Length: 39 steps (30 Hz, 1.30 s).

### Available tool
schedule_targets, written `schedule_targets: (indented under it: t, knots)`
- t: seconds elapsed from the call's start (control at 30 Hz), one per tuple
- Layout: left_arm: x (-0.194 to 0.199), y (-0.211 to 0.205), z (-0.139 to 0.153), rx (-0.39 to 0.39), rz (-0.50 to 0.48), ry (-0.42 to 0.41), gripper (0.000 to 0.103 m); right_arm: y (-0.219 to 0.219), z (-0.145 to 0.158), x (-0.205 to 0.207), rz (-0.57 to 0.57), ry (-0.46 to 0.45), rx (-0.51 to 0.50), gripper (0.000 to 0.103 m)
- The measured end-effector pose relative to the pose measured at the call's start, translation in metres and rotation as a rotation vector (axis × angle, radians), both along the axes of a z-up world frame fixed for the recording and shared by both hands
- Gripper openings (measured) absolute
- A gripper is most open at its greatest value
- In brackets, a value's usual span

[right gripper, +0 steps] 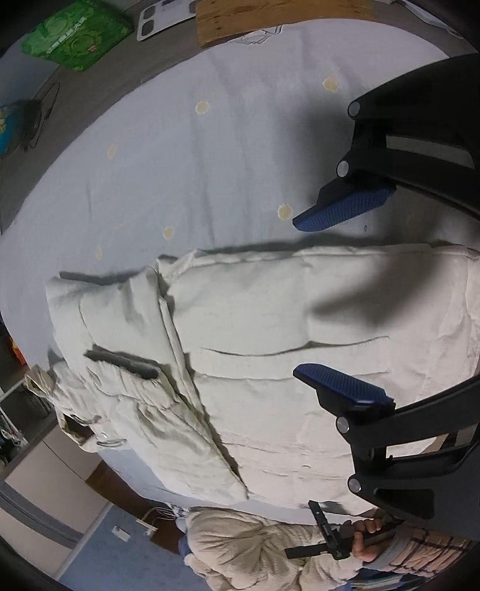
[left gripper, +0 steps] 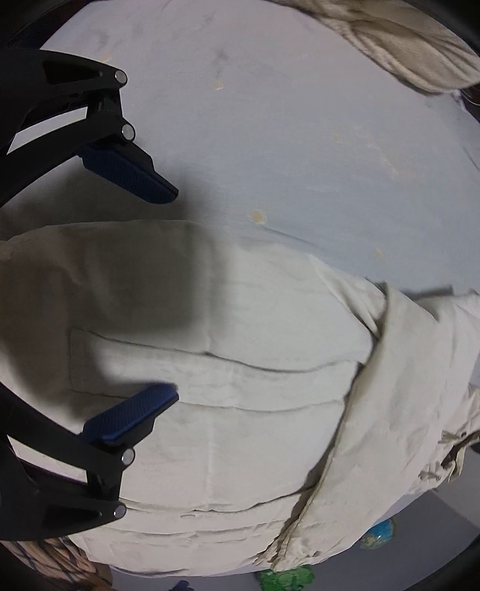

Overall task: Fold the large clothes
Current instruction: 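Reach the right gripper to the hood and grasp its edge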

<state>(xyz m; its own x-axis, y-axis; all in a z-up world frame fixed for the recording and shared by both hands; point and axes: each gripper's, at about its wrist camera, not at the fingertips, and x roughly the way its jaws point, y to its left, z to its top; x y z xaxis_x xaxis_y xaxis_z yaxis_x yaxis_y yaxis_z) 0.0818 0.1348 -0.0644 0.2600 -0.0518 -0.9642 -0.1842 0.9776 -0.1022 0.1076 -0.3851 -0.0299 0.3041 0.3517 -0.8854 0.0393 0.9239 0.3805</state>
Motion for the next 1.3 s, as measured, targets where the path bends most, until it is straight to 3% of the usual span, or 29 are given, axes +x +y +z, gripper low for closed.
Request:
schedule_targets:
  t: [0.13,0.33,0.57,0.73,0.9,1.03,1.2,1.3]
  knots:
    - [0.018,0.002,0.021,0.057,-0.013,-0.067,0.092,-0.009,0.007,0.012,-0.028,-0.038,0.018,0.071]
    - [0.058,0.01,0.057,0.057,-0.021,-0.158,0.096,-0.017,0.02,0.053,-0.062,-0.081,0.051,0.071]
    - [0.13,-0.015,0.088,0.037,-0.098,-0.267,0.096,0.001,0.037,0.132,-0.053,-0.142,0.107,0.071]
    - [0.197,-0.042,0.095,0.014,-0.173,-0.312,0.096,0.035,0.046,0.2,-0.018,-0.177,0.147,0.071]
    - [0.261,-0.061,0.085,-0.003,-0.163,-0.333,0.096,0.069,0.048,0.268,-0.013,-0.201,0.2,0.071]
    - [0.292,-0.083,0.061,-0.077,-0.158,-0.327,0.096,0.1,0.05,0.327,-0.038,-0.213,0.307,0.071]
    - [0.313,-0.116,0.011,0.041,-0.227,-0.291,0.094,0.141,0.058,0.381,-0.04,-0.219,0.347,0.071]
    - [0.318,-0.116,-0.008,0.029,-0.226,-0.297,0.095,0.158,0.059,0.409,-0.043,-0.219,0.365,0.071]
